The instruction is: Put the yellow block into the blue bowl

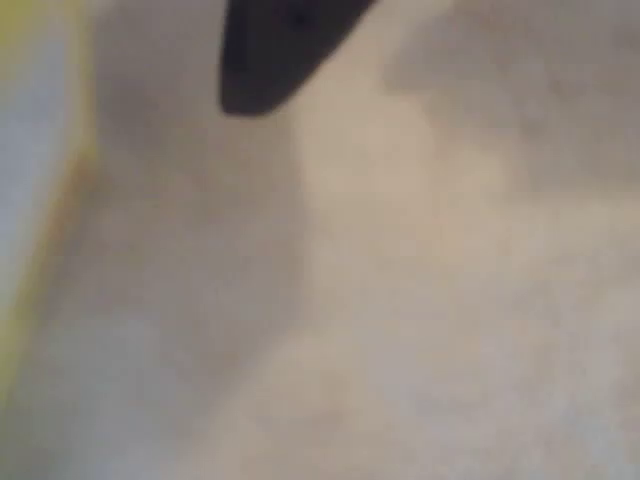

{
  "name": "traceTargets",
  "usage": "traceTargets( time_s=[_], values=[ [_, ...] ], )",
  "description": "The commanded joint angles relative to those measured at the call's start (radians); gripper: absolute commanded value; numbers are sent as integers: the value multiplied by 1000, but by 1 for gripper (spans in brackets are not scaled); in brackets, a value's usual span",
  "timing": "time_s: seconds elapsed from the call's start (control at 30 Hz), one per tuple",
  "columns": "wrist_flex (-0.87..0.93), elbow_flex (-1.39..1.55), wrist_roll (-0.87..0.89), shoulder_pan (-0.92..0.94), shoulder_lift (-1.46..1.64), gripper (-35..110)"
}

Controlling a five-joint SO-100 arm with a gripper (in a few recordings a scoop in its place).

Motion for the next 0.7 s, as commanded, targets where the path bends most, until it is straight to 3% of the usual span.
traceTargets(
  time_s=[0.0, 0.67],
  values=[
    [-11, -91, 8, -6, 18, 53],
    [-57, -94, -2, 2, -38, 53]
  ],
)
